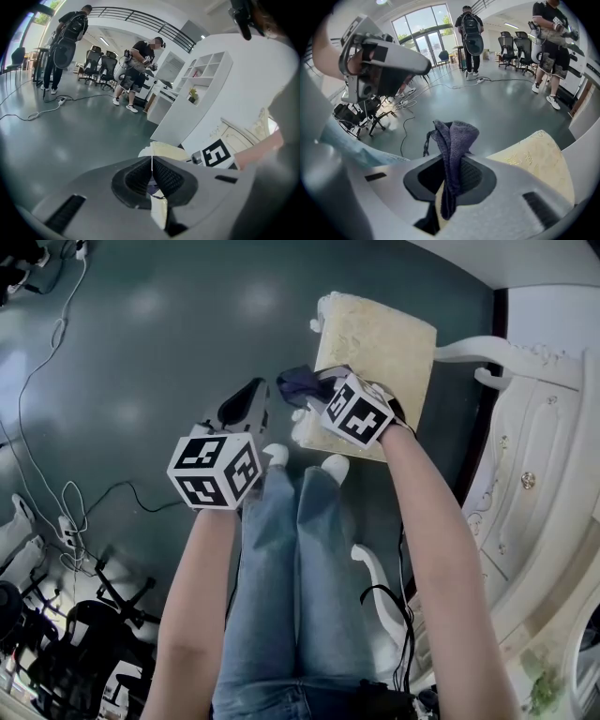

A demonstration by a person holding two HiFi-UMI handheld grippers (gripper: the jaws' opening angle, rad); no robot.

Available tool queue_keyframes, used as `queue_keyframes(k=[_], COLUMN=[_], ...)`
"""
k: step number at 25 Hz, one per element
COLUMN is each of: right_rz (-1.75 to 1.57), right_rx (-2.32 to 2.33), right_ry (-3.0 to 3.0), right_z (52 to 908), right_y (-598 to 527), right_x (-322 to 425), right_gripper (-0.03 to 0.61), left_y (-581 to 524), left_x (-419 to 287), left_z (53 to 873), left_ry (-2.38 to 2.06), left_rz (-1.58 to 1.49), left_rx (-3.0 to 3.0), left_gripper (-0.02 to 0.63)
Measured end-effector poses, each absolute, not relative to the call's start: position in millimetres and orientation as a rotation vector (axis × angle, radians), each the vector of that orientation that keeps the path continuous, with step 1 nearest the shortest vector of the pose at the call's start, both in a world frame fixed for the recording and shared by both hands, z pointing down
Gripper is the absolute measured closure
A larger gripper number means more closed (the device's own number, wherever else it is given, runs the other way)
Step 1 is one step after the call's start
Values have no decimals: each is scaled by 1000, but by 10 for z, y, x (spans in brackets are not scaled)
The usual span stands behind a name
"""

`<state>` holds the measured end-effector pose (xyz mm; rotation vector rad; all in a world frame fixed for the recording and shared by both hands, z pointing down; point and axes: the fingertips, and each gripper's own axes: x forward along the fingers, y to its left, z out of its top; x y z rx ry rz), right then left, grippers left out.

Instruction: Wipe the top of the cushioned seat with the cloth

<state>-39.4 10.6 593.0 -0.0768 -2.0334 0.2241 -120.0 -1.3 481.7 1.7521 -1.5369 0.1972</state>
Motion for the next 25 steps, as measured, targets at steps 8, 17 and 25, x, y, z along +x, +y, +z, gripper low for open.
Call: queue_keyframes(k=[8,17,25], right_rz=[232,243,248], right_rx=[-93,-129,-179], right_ry=[-2028,-2026,-2027], right_z=[5924,5911,5923], right_y=[294,594,851], right_x=[-384,-340,-318], right_gripper=[541,541,541], left_y=[107,210,280], left_x=[-1194,-1336,-1502], left_z=[4833,4827,4847], left_ry=[-1537,-1570,-1612], left_rz=[196,194,180], left_rx=[1742,1713,1670], left_gripper=[609,609,609])
